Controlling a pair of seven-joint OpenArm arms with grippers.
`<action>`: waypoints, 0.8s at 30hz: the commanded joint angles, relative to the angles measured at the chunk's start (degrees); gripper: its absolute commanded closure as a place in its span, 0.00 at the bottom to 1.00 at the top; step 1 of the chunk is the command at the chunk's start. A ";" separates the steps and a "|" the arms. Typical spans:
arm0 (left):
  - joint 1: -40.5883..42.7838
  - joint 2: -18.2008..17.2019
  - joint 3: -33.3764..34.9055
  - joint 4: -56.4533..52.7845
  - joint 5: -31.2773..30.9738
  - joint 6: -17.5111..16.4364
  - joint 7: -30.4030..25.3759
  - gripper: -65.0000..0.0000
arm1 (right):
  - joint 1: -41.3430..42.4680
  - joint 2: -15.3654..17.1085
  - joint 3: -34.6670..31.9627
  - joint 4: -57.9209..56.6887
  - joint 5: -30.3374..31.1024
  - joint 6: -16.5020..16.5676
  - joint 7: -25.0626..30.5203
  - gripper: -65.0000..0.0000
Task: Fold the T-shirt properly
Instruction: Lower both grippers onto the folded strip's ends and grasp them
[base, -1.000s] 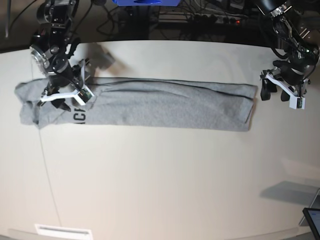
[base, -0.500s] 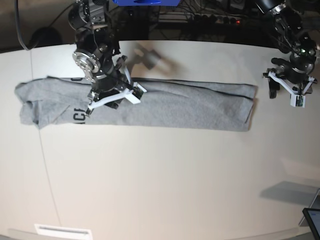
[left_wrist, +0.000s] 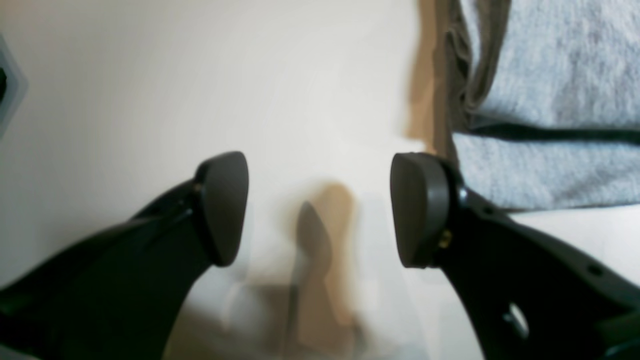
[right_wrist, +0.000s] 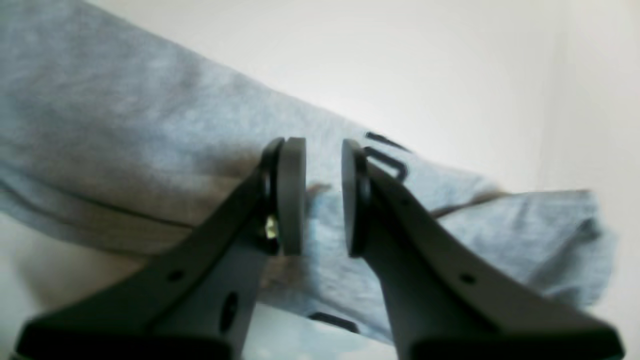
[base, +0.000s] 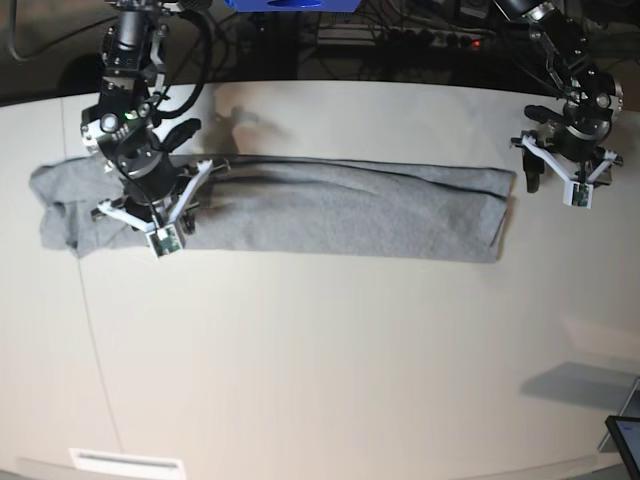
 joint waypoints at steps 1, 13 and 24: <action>-0.27 -1.00 -0.41 0.95 -0.47 0.45 -1.26 0.33 | 0.07 -0.15 0.40 0.82 1.41 -0.06 1.54 0.81; -0.45 -0.83 -0.32 0.95 -0.47 0.45 -1.17 0.33 | -0.72 0.02 0.67 -3.58 1.85 -1.73 1.63 0.80; -0.71 -1.18 -0.32 0.34 -6.10 0.45 -0.99 0.33 | -0.28 0.02 3.22 -12.46 3.96 -1.73 1.71 0.80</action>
